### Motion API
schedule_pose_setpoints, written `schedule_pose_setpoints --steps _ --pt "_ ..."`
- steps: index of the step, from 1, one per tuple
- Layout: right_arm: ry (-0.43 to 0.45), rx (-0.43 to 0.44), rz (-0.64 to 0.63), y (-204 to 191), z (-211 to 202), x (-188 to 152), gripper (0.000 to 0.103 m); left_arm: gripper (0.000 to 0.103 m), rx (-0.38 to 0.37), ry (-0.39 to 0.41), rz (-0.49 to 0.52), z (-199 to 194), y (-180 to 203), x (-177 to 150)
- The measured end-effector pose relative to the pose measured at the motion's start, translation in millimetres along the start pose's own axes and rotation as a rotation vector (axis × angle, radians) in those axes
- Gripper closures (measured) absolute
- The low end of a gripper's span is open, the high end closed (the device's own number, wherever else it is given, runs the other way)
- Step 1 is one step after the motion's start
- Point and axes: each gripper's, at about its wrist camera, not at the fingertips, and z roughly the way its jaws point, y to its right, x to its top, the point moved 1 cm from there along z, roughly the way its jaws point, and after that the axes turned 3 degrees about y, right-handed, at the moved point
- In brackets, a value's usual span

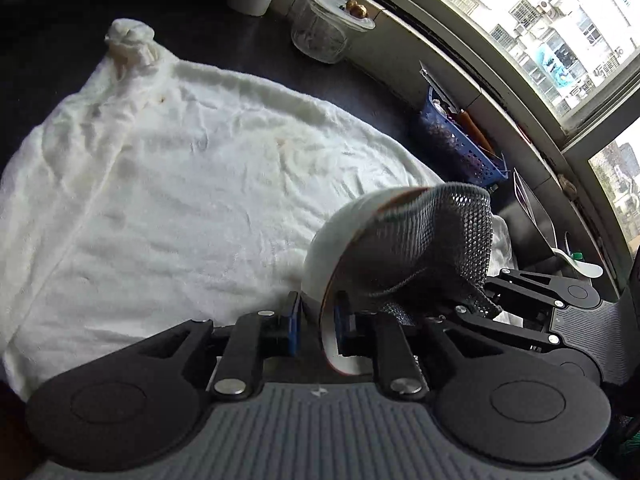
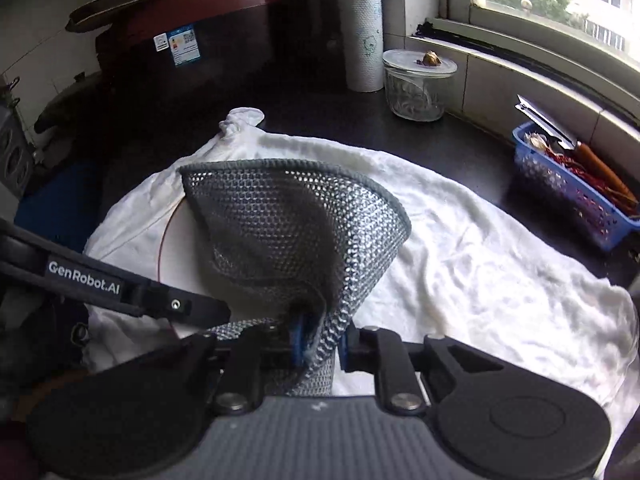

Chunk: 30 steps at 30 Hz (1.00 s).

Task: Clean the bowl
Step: 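Keep scrubbing the bowl interior with the pad in the right gripper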

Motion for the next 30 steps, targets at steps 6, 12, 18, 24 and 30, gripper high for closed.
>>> schedule_pose_setpoints --steps 6,12,18,24,30 --pt "0.037 -0.073 -0.363 -33 -8 -1 0.086 0.094 0.060 0.047 0.154 -7 10 2" --pt "-0.063 0.085 0.114 7 9 2 0.084 0.094 -0.001 0.098 -0.046 -5 -10 -12" --pt "-0.088 0.183 0.445 23 16 -9 0.083 0.094 -0.202 0.042 -0.479 15 -53 -28" --pt "-0.027 0.139 0.443 24 2 -6 0.079 0.094 -0.310 -0.041 -0.588 37 -45 -37" --pt "-0.015 0.022 0.186 7 1 -1 0.082 0.090 -0.113 -0.056 -0.211 21 -11 -18"
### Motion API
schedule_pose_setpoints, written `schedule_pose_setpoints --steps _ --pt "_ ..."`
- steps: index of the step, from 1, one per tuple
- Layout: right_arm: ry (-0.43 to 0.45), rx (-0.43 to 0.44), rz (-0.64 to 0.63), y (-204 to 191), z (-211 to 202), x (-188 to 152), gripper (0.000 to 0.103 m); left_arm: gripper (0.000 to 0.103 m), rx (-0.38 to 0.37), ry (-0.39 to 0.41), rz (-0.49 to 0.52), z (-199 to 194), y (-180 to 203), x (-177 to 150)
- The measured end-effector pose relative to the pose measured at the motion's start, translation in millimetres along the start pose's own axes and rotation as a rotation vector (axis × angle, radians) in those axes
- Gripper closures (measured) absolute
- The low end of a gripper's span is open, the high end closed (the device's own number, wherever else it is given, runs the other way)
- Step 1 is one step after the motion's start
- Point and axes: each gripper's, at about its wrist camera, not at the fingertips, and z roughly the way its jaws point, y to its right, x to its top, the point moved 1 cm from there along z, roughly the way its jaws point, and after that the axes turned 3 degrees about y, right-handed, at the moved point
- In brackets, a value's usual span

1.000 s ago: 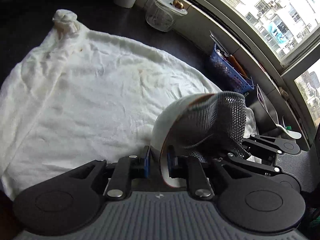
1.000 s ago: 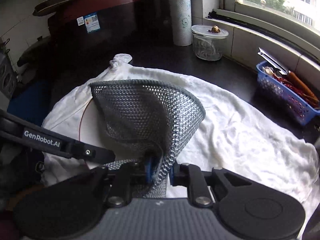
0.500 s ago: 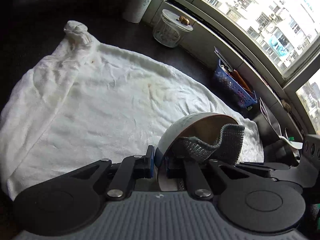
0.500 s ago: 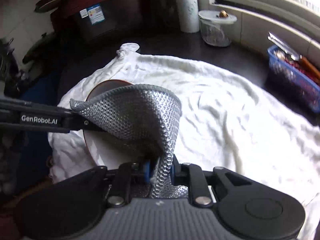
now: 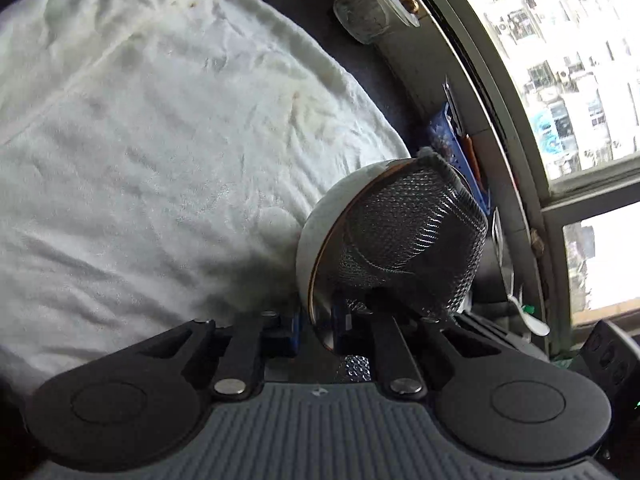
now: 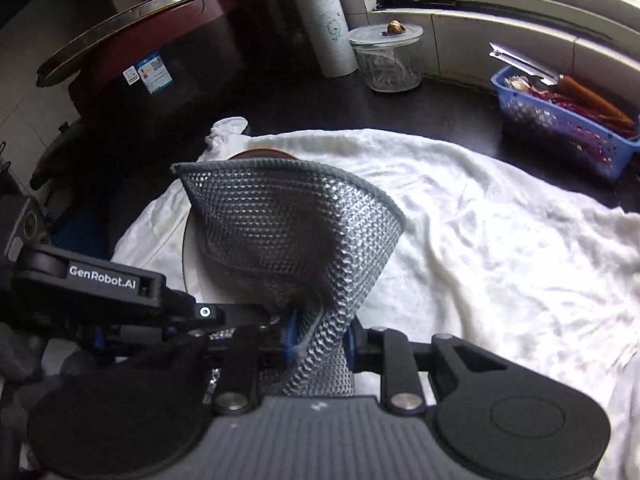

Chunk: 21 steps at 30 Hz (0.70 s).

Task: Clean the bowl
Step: 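Keep scrubbing the bowl interior with the pad in the right gripper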

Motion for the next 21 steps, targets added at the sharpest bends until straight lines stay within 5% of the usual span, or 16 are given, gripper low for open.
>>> schedule_pose_setpoints --steps 7,9,12,17,21 --pt "0.033 -0.084 -0.279 -12 -6 2 0.089 0.093 0.186 0.107 0.467 -20 41 7" --pt "0.043 -0.100 -0.367 -19 -7 3 0.089 0.097 0.196 0.135 0.510 -22 46 3" --pt "0.036 -0.099 -0.367 -19 -7 7 0.089 0.096 0.152 0.158 0.377 -25 33 5" --pt "-0.061 0.076 0.161 27 11 5 0.087 0.096 0.006 0.144 0.005 -21 -10 6" --pt "-0.062 0.094 0.224 20 14 -3 0.083 0.096 -0.111 0.092 -0.295 -9 -42 -3"
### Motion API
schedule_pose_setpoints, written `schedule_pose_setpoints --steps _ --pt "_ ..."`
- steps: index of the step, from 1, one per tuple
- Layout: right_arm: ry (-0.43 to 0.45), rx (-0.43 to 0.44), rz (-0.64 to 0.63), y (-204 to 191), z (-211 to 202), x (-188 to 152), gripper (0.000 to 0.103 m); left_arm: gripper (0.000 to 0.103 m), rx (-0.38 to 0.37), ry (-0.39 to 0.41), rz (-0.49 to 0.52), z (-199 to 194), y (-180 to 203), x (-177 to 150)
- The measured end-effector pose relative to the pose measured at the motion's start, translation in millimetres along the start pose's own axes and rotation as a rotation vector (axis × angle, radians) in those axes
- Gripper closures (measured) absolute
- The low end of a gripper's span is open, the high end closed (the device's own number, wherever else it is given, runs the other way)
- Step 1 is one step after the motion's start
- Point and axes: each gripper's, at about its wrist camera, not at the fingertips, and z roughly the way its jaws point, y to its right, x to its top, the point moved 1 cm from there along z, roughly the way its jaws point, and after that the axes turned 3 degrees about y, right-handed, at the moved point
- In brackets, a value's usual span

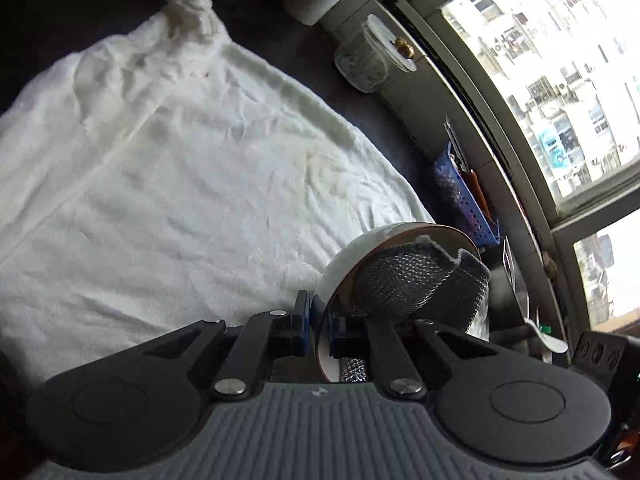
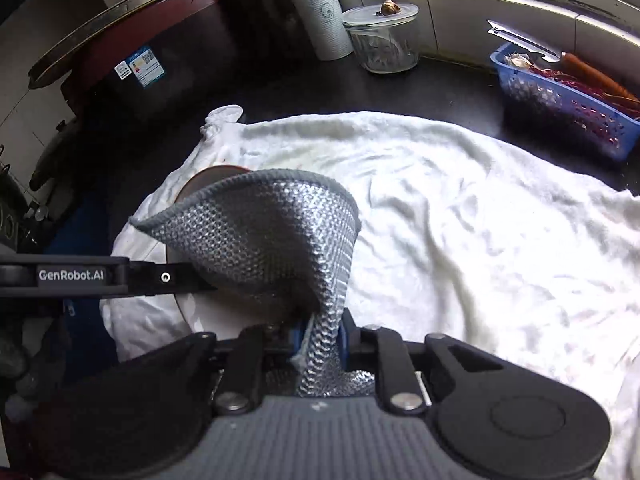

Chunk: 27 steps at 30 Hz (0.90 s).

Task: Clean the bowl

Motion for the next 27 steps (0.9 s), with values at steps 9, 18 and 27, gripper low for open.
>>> schedule_pose_setpoints --steps 9,18,27 --pt "0.044 -0.032 -0.042 -10 -12 0 0.080 0.096 -0.082 -0.110 -0.150 17 -7 -13" --pt "0.039 -0.119 -0.256 -18 -9 -1 0.087 0.091 0.159 -0.053 0.399 4 49 -9" --pt "0.081 -0.230 -0.627 -44 -16 2 0.088 0.092 0.278 0.071 0.922 -2 98 -25"
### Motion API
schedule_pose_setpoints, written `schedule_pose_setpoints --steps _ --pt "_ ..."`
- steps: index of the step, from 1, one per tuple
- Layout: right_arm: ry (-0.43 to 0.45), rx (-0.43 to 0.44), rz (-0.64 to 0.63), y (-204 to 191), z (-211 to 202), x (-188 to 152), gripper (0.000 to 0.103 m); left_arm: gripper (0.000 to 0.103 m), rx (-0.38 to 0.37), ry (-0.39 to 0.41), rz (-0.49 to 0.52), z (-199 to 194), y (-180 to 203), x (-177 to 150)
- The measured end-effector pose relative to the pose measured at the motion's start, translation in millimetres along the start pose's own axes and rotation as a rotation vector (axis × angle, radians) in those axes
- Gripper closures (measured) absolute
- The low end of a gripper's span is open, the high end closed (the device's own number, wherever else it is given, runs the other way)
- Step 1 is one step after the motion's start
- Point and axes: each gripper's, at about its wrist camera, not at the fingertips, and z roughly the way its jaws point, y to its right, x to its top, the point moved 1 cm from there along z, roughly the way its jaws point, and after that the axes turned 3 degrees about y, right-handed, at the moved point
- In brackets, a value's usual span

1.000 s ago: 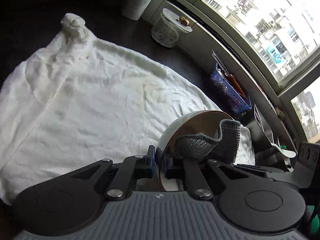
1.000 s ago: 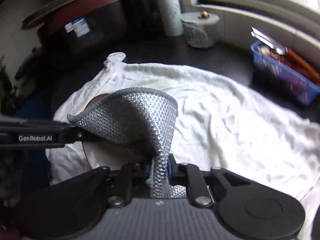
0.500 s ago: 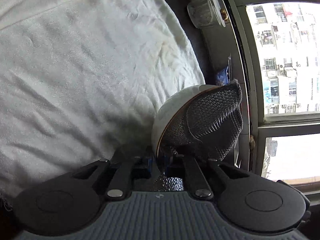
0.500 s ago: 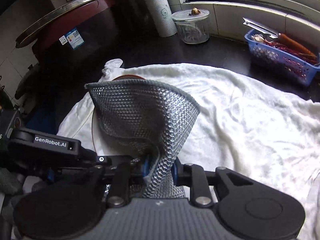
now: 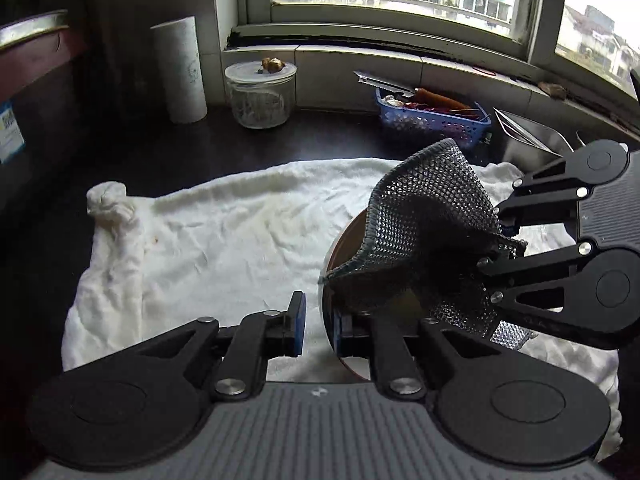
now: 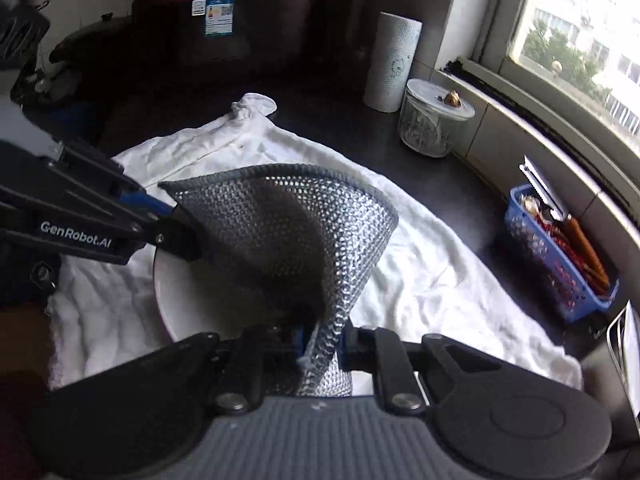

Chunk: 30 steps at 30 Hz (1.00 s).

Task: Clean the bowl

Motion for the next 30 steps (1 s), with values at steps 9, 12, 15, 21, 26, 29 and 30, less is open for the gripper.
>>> schedule_pose_setpoints --steps 9,12,15,21,26,29,30 --pt "-0.072 0.107 0.298 19 12 -16 0.085 0.094 -0.137 -0.071 -0.445 12 -32 -31" --pt "-0.089 0.163 0.464 29 16 -24 0.085 0.093 -0.191 -0.089 -0.630 17 -49 -40" --pt "-0.093 0.195 0.555 30 16 -30 0.085 0.093 -0.247 -0.124 -0.823 25 -63 -54" --pt "-0.100 0.261 0.717 31 22 -37 0.084 0.094 -0.392 -0.198 -1.110 43 -71 -85" --pt "-0.085 0.274 0.750 31 24 -38 0.085 0.094 -0.375 -0.206 -1.042 43 -67 -78" --pt "-0.076 0.255 0.716 31 21 -35 0.087 0.091 -0.267 -0.185 -0.805 31 -55 -55" --pt "-0.070 0.242 0.692 30 19 -33 0.088 0.091 -0.216 -0.172 -0.699 26 -50 -45"
